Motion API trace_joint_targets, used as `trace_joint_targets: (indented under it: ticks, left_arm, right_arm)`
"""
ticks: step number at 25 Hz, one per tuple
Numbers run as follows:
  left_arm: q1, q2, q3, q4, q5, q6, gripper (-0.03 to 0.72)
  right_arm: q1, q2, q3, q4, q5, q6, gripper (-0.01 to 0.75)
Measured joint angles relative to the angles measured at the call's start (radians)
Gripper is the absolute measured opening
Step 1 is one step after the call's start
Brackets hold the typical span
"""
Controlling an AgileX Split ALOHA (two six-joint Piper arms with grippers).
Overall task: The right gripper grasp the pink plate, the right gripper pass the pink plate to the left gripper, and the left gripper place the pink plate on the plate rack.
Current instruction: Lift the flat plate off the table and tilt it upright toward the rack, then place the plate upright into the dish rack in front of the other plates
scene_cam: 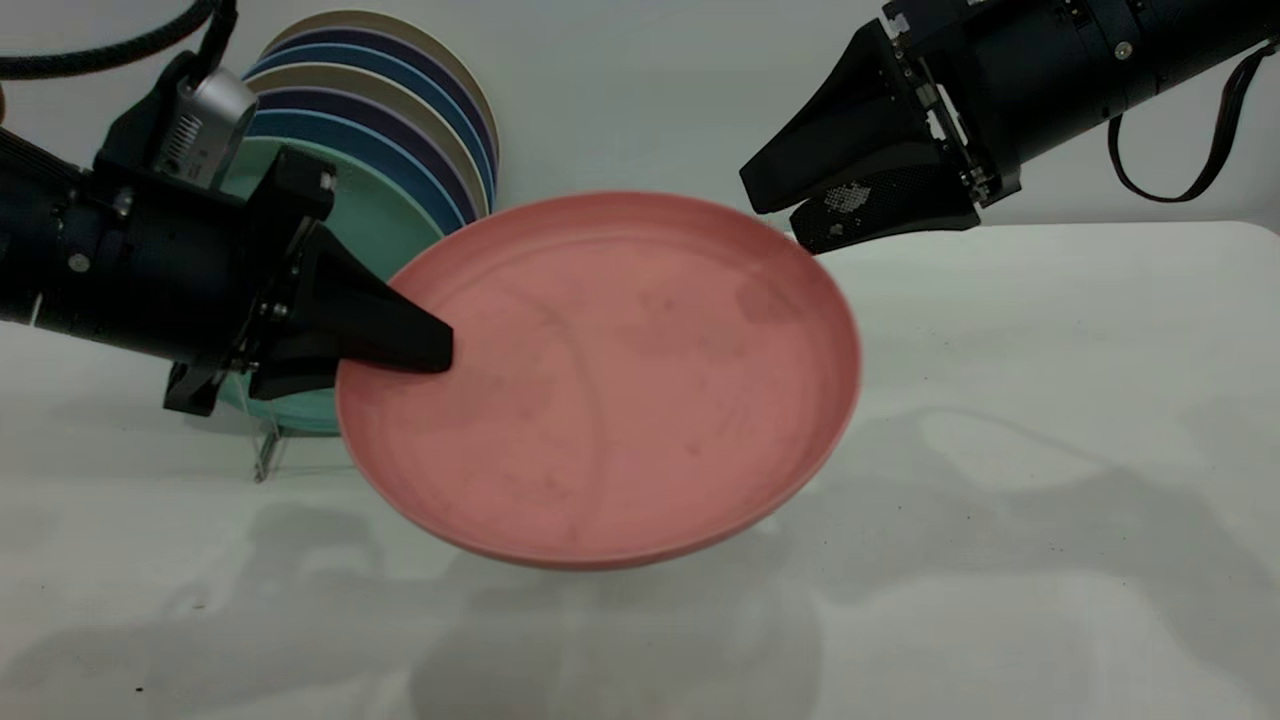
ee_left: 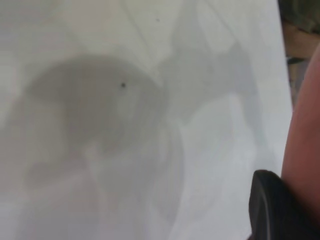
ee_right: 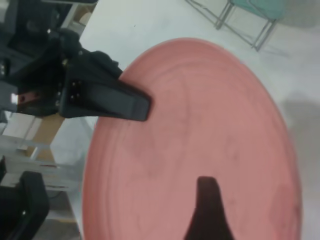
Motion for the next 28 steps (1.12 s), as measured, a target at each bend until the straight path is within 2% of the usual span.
trace_joint_targets:
  ticks: [7, 10, 13, 18, 23, 28]
  left_arm:
    - [0.0, 0.0, 0.0, 0.023, -0.049, 0.02, 0.054]
    - [0.0, -0.004, 0.0, 0.094, -0.092, 0.008, 0.054]
    - [0.0, -0.033, 0.0, 0.194, -0.143, -0.038, 0.054]
    - [0.0, -0.135, 0.0, 0.383, -0.178, -0.12, 0.054]
    - [0.0, -0.221, -0.05, 0.645, -0.157, -0.252, 0.054]
    - [0.0, -0.274, -0.143, 0.955, -0.081, -0.383, 0.054]
  right_arm:
    - [-0.039, 0.0, 0.0, -0.05, -0.101, 0.006, 0.608]
    - [-0.095, 0.0, 0.0, -0.068, -0.094, 0.03, 0.602]
    - [-0.167, 0.0, 0.0, -0.105, -0.033, 0.072, 0.594]
    - [-0.242, 0.0, 0.0, -0.201, 0.067, 0.108, 0.592]
    - [-0.247, 0.0, 0.0, -0.307, 0.104, 0.134, 0.591]
    - [-0.247, 0.0, 0.0, -0.327, 0.107, 0.148, 0.591]
